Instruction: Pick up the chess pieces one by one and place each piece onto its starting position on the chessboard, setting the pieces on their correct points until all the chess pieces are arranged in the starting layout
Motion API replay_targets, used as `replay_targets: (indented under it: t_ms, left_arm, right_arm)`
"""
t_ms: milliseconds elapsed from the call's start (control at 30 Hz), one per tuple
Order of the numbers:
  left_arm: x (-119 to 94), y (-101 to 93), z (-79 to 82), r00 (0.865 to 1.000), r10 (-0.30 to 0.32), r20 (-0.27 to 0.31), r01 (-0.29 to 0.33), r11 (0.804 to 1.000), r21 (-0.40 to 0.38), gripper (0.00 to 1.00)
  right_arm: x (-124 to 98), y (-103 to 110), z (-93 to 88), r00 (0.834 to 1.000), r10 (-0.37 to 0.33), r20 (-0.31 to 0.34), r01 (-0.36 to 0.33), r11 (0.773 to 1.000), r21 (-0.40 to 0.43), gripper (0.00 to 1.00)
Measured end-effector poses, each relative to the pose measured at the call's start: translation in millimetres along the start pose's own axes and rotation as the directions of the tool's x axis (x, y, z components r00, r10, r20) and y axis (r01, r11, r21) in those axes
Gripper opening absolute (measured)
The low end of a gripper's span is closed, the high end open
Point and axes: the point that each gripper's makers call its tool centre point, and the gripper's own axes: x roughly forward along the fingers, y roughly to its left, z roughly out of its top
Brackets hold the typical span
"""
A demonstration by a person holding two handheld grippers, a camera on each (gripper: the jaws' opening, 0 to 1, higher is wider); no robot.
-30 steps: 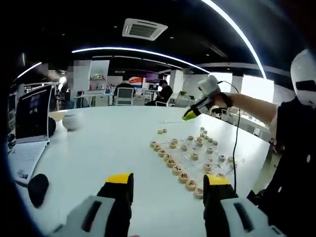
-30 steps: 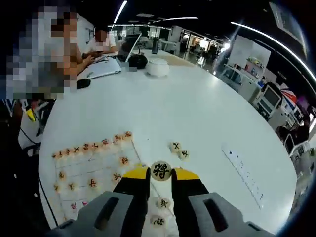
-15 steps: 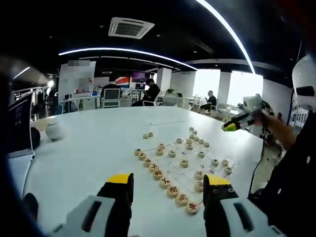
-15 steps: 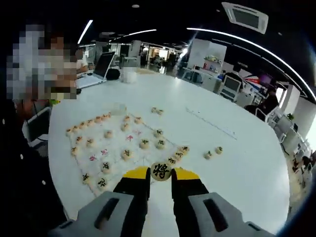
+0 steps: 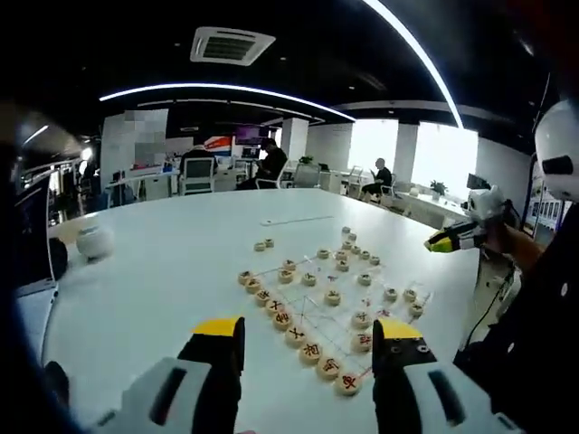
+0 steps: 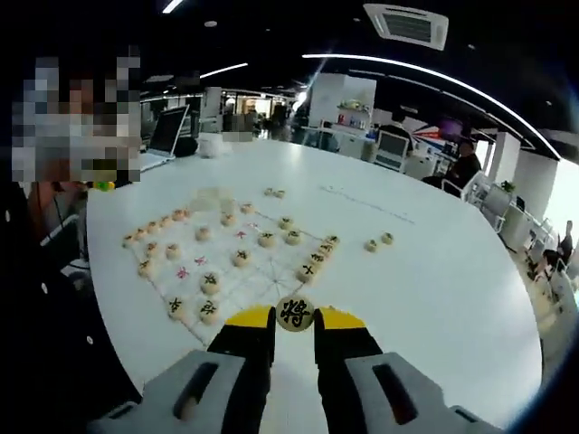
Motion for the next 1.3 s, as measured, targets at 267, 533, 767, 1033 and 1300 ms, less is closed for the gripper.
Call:
replay_targets:
  t_ms: [267, 533, 767, 1033, 1300]
  left_arm:
    - [-11, 9.4, -5.1, 0.999, 0.035, 0.006, -0.035, 0.999, -0.022, 0.58]
    - [-19, 17.8, -10.9, 0.998, 0.065, 0.005, -0.065, 0.997, -0.042, 0.58]
    - [-21, 21.8, -14.0, 0.997, 0.076, 0.002, -0.076, 0.996, -0.051, 0.58]
    - [-21, 23.8, -16.2, 0.997, 0.078, -0.003, -0.078, 0.995, -0.058, 0.58]
    - [-18, 22.1, -14.5, 0.997, 0.072, -0.005, -0.072, 0.996, -0.054, 0.58]
  right_arm:
    - [43, 2, -0.7, 0.996, 0.047, -0.072, -0.051, 0.997, -0.053, 0.19]
    - [76, 4, -3.9, 0.989, 0.073, -0.127, -0.082, 0.994, -0.066, 0.19]
    - [95, 8, -11.9, 0.981, 0.088, -0.173, -0.103, 0.992, -0.078, 0.19]
    - [98, 8, -16.1, 0.978, 0.094, -0.187, -0.108, 0.992, -0.067, 0.19]
    - [92, 7, -13.1, 0.984, 0.095, -0.153, -0.105, 0.993, -0.055, 0.29]
